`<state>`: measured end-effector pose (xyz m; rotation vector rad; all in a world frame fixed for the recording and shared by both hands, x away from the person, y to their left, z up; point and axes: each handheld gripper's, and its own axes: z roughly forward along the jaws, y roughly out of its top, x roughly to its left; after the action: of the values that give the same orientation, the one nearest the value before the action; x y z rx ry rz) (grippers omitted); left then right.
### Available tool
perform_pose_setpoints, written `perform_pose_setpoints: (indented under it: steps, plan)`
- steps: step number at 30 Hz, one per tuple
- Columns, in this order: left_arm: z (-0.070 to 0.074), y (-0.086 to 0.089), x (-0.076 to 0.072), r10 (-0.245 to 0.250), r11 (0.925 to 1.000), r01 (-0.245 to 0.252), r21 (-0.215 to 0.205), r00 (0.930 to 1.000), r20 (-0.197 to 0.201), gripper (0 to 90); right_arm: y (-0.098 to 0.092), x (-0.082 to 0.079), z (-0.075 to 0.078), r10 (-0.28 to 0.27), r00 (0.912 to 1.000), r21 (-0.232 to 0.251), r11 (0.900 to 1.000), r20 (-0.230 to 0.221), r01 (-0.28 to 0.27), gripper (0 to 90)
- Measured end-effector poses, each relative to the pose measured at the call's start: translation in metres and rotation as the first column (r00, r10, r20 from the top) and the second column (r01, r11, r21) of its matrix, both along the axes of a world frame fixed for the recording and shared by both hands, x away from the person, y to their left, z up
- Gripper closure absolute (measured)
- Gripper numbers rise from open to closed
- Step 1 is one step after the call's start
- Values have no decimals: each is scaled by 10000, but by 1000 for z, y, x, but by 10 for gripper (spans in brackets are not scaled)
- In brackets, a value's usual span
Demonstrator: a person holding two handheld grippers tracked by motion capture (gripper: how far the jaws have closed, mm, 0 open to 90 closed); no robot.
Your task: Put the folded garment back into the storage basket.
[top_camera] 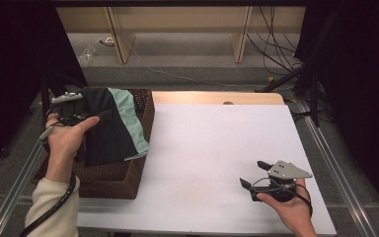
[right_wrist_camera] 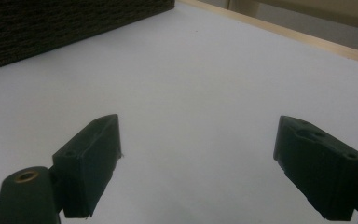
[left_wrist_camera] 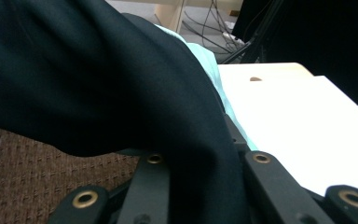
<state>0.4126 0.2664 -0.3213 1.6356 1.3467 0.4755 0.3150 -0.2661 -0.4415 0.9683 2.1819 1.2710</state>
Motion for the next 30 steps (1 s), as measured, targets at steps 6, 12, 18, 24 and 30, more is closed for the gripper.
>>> perform_pose_setpoints:
  steps: [6, 12, 18, 24, 30]
  plan:
    - [-4, 6, 3, 155, 9998, -154, 122, 9998, -123, 775, 0, 0, 0, -10, 10000, -17, 10000, -7, 10, 157]
    - [-6, 10, 5, 233, 9995, -229, 228, 9996, -154, 775, 0, 0, 0, -9, 10000, -26, 10000, -14, 9, 157]
    - [-8, 15, 6, 384, 9988, -380, 309, 9992, -120, 775, 0, 0, 0, -9, 10000, -12, 10000, 5, 9, 157]
    - [-10, 19, 7, 558, 9972, -550, 501, 9983, -146, 775, 0, 0, 0, -7, 10000, -18, 10000, 9, 7, 157]
    - [-13, 22, 9, 648, 9950, -629, 781, 9977, -218, 775, 0, 0, 0, -19, 10000, -14, 10000, 6, 19, 157]
